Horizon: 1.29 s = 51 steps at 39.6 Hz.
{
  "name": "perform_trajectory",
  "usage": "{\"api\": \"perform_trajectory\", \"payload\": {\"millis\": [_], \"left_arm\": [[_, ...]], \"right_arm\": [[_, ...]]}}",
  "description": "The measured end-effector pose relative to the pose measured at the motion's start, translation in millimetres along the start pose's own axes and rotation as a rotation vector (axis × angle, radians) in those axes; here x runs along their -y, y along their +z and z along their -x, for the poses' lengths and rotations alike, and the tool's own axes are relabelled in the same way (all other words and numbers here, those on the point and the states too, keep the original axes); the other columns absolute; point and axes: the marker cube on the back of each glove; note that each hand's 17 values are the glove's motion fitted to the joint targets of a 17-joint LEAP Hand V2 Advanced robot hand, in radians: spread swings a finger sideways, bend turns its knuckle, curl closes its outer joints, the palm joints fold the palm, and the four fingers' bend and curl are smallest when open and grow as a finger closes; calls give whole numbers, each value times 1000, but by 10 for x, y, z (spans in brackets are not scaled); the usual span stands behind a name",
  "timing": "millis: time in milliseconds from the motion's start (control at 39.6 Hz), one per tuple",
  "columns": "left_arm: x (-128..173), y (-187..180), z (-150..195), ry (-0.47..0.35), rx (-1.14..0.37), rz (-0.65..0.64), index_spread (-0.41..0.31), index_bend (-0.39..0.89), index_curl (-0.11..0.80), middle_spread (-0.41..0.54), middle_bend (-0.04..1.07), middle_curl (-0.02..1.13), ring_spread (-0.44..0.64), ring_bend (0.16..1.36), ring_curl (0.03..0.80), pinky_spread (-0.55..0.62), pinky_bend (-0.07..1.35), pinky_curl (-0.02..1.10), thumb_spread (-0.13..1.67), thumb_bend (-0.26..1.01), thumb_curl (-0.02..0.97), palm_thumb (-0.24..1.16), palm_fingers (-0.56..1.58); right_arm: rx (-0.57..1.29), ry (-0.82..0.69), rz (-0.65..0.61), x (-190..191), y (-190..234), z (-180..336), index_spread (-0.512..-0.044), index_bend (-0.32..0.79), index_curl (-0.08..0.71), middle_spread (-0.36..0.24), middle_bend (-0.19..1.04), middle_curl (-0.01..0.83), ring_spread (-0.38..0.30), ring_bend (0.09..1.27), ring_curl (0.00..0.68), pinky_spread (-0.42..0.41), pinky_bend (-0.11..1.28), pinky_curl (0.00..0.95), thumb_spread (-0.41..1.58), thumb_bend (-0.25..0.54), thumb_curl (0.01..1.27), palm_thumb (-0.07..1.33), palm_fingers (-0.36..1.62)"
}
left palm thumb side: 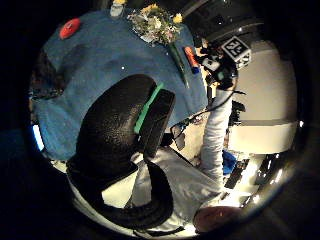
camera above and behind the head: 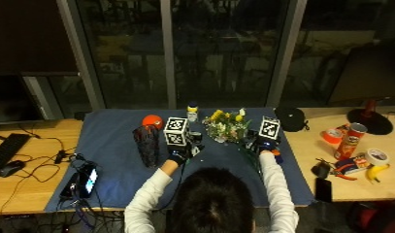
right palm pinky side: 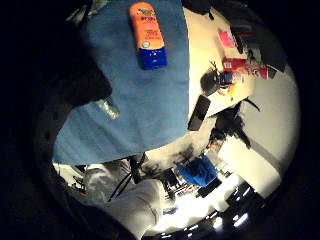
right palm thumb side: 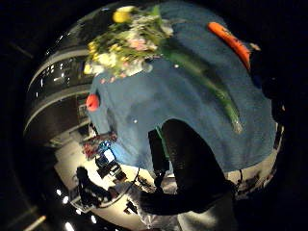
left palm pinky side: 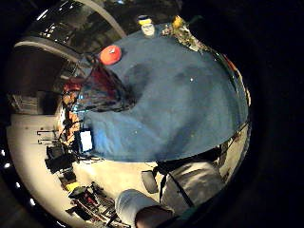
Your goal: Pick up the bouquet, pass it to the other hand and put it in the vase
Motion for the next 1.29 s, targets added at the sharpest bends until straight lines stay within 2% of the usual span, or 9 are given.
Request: {"api": "perform_trajectory", "payload": {"millis": [227, 379, 531, 556, 632, 708, 885, 1112, 1289], "left_arm": [[-13, -43, 88, -23, -14, -44, -40, 171, 342, 95, 168, 339, 188, 427, 295, 246, 206, 341, 1107, -21, 259, 109, 463], [-23, -28, 138, -38, -21, -28, -42, 170, 350, 100, 163, 337, 189, 427, 299, 247, 210, 347, 1107, -21, 263, 108, 459], [-38, 20, 173, -43, -35, 4, -42, 170, 356, 102, 163, 334, 191, 425, 302, 247, 212, 351, 1105, -24, 263, 102, 456], [-39, 28, 177, -43, -38, 9, -42, 170, 357, 103, 164, 334, 194, 425, 302, 248, 212, 351, 1105, -23, 263, 101, 455], [-40, 54, 197, -48, -36, 24, -42, 169, 360, 103, 164, 333, 197, 424, 303, 248, 212, 353, 1105, -22, 263, 100, 455], [-37, 79, 237, -63, -14, 42, -43, 169, 362, 104, 165, 333, 198, 424, 304, 248, 211, 354, 1105, -22, 264, 99, 454], [11, 145, 320, -78, -52, 87, -43, 171, 367, 110, 163, 331, 200, 416, 305, 248, 215, 358, 1108, -21, 265, 99, 448], [117, 211, 260, -46, -126, 99, -43, 169, 371, 112, 167, 330, 202, 414, 305, 248, 214, 360, 1112, -22, 266, 96, 449], [195, 131, 150, -15, -283, 97, -43, 164, 370, 112, 165, 330, 202, 417, 308, 240, 223, 365, 1107, -22, 268, 92, 456]], "right_arm": [[-20, 157, 65, 347, 521, -57, -201, -4, 65, -29, 310, 415, -121, 670, 419, -34, 658, 413, 1146, -3, 311, 478, 770], [-45, 110, 117, 426, 840, 16, -189, 26, 62, -44, 345, 428, -129, 656, 411, -83, 679, 405, 1102, -1, 337, 558, 849], [58, 136, 31, 583, 939, 6, -196, 95, 93, -107, 404, 469, -164, 746, 441, -183, 665, 412, 1049, 29, 374, 701, 1113], [68, 134, 21, 600, 945, 6, -210, 218, 132, -112, 402, 475, -164, 721, 441, -186, 652, 417, 1047, 58, 390, 763, 1198], [87, 153, 28, 554, 942, 9, -220, 272, 179, -125, 398, 490, -168, 710, 462, -192, 649, 433, 1031, 63, 405, 812, 1215], [124, 200, -70, 579, 879, -15, -223, 312, 218, -134, 377, 497, -179, 682, 465, -215, 657, 442, 1011, 80, 432, 881, 1224], [378, 140, -215, 568, 836, 7, -219, 172, 251, -166, 516, 548, -207, 796, 496, -259, 662, 447, 1046, 91, 446, 962, 1417], [780, -7, -358, 287, 450, 231, -223, 370, 363, -171, 718, 628, -196, 909, 551, -236, 674, 476, 1039, -10, 398, 892, 1495], [1092, -163, -403, -25, 16, 503, -220, 478, 438, -160, 783, 650, -190, 961, 572, -232, 696, 496, 1014, -5, 410, 930, 1457]]}}
